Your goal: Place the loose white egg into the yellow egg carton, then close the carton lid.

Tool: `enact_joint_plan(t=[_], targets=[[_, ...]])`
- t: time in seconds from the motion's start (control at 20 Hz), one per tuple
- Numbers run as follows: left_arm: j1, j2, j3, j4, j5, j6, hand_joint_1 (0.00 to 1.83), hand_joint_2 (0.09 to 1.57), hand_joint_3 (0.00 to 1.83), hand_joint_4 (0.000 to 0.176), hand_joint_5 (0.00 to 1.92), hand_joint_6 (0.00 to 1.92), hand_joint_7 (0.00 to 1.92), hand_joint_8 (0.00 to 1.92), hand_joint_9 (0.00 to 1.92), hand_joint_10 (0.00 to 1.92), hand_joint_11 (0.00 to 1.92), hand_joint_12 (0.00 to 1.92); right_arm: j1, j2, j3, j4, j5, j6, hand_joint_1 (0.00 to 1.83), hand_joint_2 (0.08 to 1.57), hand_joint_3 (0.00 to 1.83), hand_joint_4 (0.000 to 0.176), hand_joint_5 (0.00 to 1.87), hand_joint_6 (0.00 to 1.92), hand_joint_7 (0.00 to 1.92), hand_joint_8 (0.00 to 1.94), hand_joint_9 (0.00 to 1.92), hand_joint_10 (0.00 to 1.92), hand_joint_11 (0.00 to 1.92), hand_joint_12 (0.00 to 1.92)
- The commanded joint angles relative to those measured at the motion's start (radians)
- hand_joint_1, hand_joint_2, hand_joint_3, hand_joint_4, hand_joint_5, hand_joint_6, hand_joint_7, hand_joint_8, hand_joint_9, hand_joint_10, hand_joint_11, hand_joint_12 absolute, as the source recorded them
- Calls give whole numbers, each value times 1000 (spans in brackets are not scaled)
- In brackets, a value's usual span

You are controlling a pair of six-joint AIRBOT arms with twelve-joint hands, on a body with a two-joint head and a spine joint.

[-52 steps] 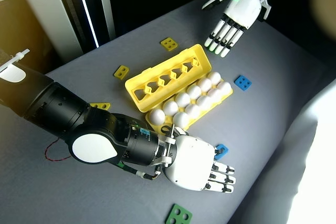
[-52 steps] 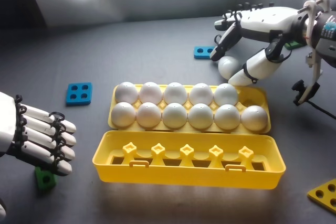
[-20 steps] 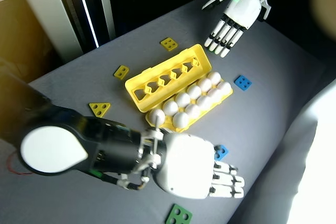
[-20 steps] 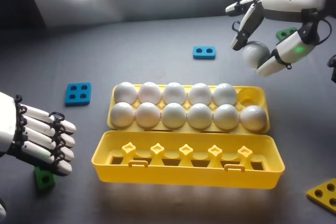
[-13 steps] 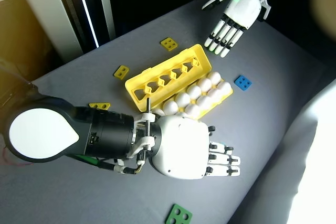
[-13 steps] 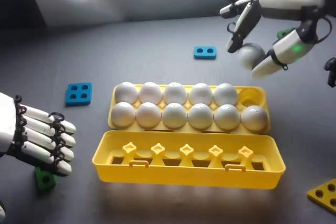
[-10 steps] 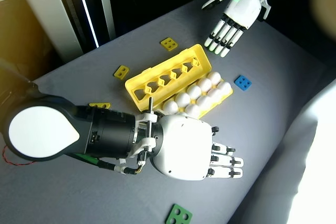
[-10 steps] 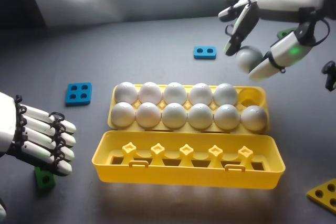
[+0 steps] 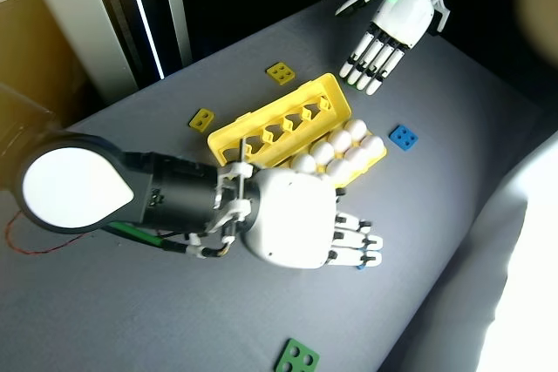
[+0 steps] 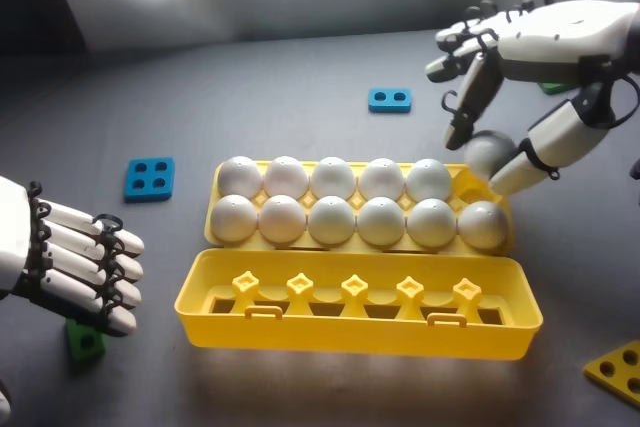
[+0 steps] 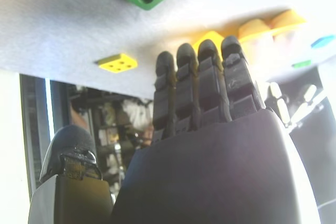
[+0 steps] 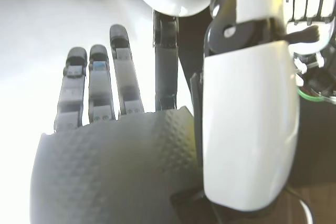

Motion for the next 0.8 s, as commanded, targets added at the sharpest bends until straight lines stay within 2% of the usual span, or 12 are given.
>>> enact_joint_plan(t=[0.0,0.05,0.1,0.15,0.2,0.35,0.45,0.55,0.6,0.65,0.75], targets=[[2,17,4,-60,-49,-5,0,1119,0,0,302,7,231,6,119,8,16,17,-1,14,-3,35,54,10,1104,989,0,176,1296,416,277,8,0,0,0,0],[3,17,4,-60,-49,-5,0,1114,0,0,296,4,227,3,114,6,5,13,-4,14,-3,36,53,10,1086,1012,4,176,1208,578,255,6,0,0,0,0],[3,17,4,-60,-49,-5,0,1116,0,0,312,9,245,9,132,12,17,22,-8,14,-3,37,52,10,1078,1018,4,176,1189,616,221,0,0,0,0,0],[3,17,4,-60,-49,-5,0,1116,0,0,312,9,245,9,132,12,17,22,-16,14,-3,42,49,11,1078,1018,4,176,1189,616,221,0,0,0,0,0],[3,17,4,-60,-49,-5,0,1122,1,0,296,1,232,1,124,6,7,26,-21,14,-4,45,47,11,1106,986,0,176,1308,399,260,1,0,0,0,0],[4,17,4,-60,-49,-5,0,1113,0,0,293,2,225,0,111,0,0,22,-31,14,-4,54,45,11,1110,982,0,176,1315,383,284,10,15,6,0,0],[5,17,4,-60,-49,-8,0,1119,0,0,302,5,235,4,116,2,0,20,-36,14,-4,60,45,11,1115,971,0,176,1364,290,307,0,16,1,0,0],[5,17,4,-60,-49,-8,0,1122,1,0,294,1,228,1,109,1,0,3,-41,13,-4,78,45,11,1103,987,1,176,1293,429,285,0,4,0,0,0],[5,17,4,-60,-49,-8,0,1122,1,0,294,1,228,1,109,1,0,3,-43,12,-4,80,45,11,1103,987,1,176,1293,429,285,0,4,0,0,0],[5,17,4,-60,-49,-8,0,1126,3,0,293,1,229,1,112,3,1,1,-43,10,-4,82,45,11,1086,1011,1,176,1209,581,280,1,4,0,0,0],[5,16,5,-60,-49,-8,0,1121,0,0,292,0,228,0,109,1,0,0,-43,6,-3,84,45,11,1096,1000,0,176,1251,507,290,1,0,0,0,0]])
